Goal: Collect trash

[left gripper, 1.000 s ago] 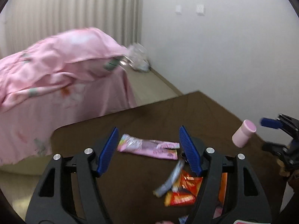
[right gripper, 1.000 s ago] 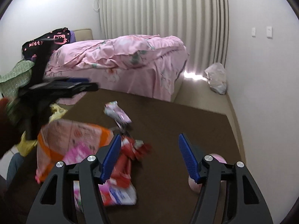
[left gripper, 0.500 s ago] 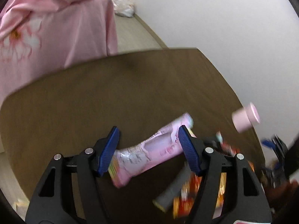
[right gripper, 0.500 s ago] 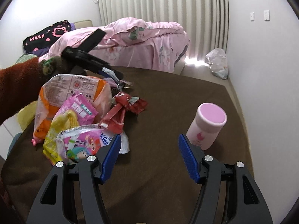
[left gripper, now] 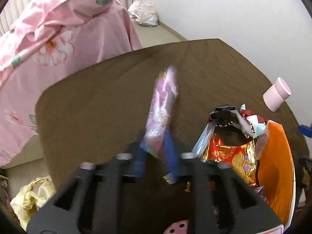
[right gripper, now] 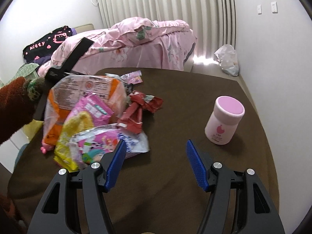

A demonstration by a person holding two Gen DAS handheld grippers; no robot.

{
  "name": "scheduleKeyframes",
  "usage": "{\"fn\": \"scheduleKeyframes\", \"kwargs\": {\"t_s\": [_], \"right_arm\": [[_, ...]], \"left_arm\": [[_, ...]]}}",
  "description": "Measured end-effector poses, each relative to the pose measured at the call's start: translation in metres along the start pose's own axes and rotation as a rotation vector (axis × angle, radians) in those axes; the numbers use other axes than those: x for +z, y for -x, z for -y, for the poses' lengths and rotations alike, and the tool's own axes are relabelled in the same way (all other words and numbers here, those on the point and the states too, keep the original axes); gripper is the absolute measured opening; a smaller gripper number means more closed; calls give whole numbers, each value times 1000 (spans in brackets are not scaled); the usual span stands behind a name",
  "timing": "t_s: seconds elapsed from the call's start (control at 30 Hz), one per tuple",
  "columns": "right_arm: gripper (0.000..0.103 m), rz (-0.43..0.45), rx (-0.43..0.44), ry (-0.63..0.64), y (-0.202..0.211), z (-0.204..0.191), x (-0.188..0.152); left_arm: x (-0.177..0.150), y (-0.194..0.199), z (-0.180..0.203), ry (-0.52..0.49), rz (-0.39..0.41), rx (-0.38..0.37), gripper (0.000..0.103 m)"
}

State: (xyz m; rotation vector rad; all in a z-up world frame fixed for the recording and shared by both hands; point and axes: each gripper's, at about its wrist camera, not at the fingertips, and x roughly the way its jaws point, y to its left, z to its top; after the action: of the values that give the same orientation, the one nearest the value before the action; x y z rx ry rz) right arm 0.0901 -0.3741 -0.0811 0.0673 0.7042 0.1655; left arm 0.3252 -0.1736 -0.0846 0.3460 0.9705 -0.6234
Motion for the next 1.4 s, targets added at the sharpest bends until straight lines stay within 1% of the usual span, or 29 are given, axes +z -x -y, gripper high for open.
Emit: {"fn": "scheduleKeyframes", "kwargs": {"t_s": [0.07, 0.13, 0.2, 0.27, 0.3, 0.33, 0.43, 0.47, 0.53, 0.6, 0.63, 0.73, 0.83, 0.93, 0.97, 1.03, 1.07, 1.13, 1.2, 1.23, 1.3, 1.37, 1.4], "right_arm": [[60, -7, 3, 39, 3, -11, -3], [60, -5, -12, 79, 7, -20, -7], [60, -2, -4, 91, 11, -26, -10], [60, -1, 26, 74, 13, -29, -11], [60, 0, 38, 67, 14, -30, -9], [60, 4, 52, 65, 15, -34, -8], [60, 11, 66, 91, 16, -45, -2], [60, 12, 69, 103, 14, -50, 0], [60, -3, 85, 112, 8, -59, 1], [60, -40, 87, 123, -3, -67, -2], [60, -63, 70, 142, -10, -72, -6], [60, -109, -23, 200, -23, -80, -17], [60, -130, -90, 205, -22, -72, -23], [60, -147, -173, 218, -14, -60, -30], [60, -159, -196, 220, -10, -56, -34], [60, -177, -215, 208, -5, -50, -40], [60, -187, -209, 193, -2, -47, -44], [60, -212, -176, 147, 2, -41, -49], [60, -242, -117, 93, 4, -36, -52], [60, -262, -72, 50, 4, -33, -54], [60, -294, -32, 0, 3, -29, -52], [60, -317, -5, -6, 2, -30, -49], [60, -302, 12, -22, 4, -30, -47]], "left_arm": [[-1, 14, -3, 56, 39, -16, 11], [-13, 38, -10, 131, 82, -37, 11], [-33, 65, -16, 186, 130, -27, 11], [-58, 90, -14, 223, 181, -20, 11], [-65, 99, -9, 236, 199, -21, 11], [-82, 113, -6, 261, 223, -36, 11], [-113, 133, 4, 319, 247, -113, 11], [-122, 137, 10, 331, 252, -122, 11], [-139, 145, 20, 351, 257, -115, 11], [-150, 145, 31, 368, 263, -69, 11], [-159, 150, 36, 379, 276, -57, 11], [-184, 163, 40, 428, 299, -55, 11], [-202, 175, 36, 451, 313, -13, 11], [-215, 179, 29, 470, 314, 31, 11], [-216, 178, 27, 477, 314, 23, 11], [-220, 176, 27, 503, 313, -33, 11], [-220, 173, 30, 509, 308, -76, 11], [-218, 164, 41, 495, 287, -130, 11], [-215, 156, 56, 454, 266, -143, 12], [-214, 152, 63, 433, 254, -147, 12], [-212, 145, 72, 414, 229, -163, 13], [-212, 144, 76, 403, 218, -161, 17], [-212, 145, 77, 397, 220, -159, 23]]}}
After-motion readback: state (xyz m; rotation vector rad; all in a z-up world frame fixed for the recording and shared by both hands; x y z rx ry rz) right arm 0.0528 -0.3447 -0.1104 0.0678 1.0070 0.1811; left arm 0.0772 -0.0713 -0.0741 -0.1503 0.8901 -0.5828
